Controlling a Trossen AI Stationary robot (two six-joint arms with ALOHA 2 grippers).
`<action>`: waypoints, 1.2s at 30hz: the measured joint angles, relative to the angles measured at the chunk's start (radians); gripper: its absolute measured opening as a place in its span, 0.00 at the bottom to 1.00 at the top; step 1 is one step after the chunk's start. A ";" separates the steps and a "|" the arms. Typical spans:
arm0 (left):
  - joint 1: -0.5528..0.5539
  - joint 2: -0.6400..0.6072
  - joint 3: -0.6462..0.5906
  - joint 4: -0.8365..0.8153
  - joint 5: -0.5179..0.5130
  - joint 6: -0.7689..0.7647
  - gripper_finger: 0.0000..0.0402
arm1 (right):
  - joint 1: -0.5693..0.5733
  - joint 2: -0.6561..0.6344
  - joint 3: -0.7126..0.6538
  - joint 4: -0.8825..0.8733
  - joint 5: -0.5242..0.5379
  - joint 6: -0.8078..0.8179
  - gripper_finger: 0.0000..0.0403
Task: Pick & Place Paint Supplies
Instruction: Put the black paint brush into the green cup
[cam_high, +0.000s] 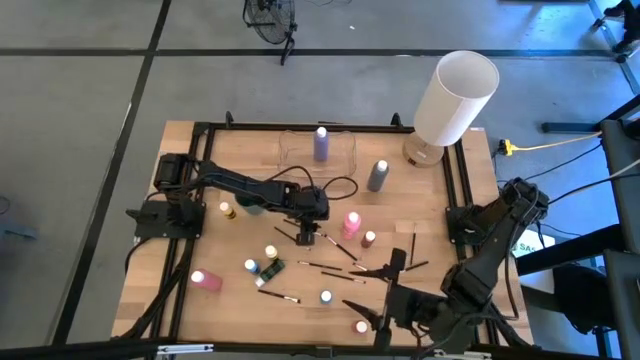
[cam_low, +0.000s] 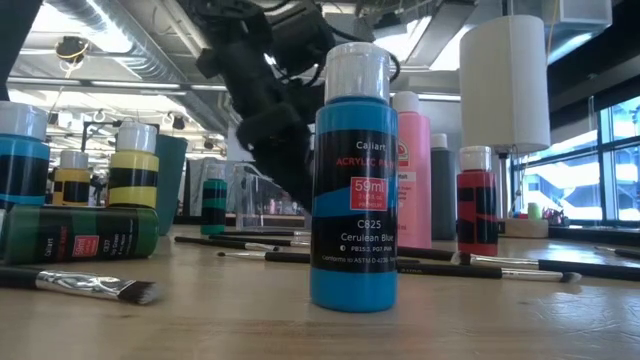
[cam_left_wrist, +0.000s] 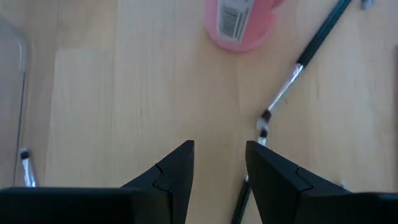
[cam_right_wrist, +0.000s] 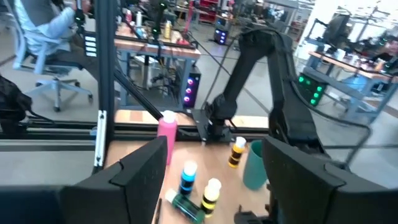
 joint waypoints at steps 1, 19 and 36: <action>0.000 0.008 0.000 0.022 -0.006 -0.002 0.35 | -0.006 0.000 0.000 0.014 -0.016 -0.010 0.65; -0.063 0.026 0.001 0.044 -0.007 -0.013 0.35 | -0.038 0.000 0.000 0.055 -0.115 -0.069 0.65; -0.049 0.097 0.002 0.061 -0.006 0.000 0.35 | -0.038 0.000 0.000 0.053 -0.115 -0.072 0.65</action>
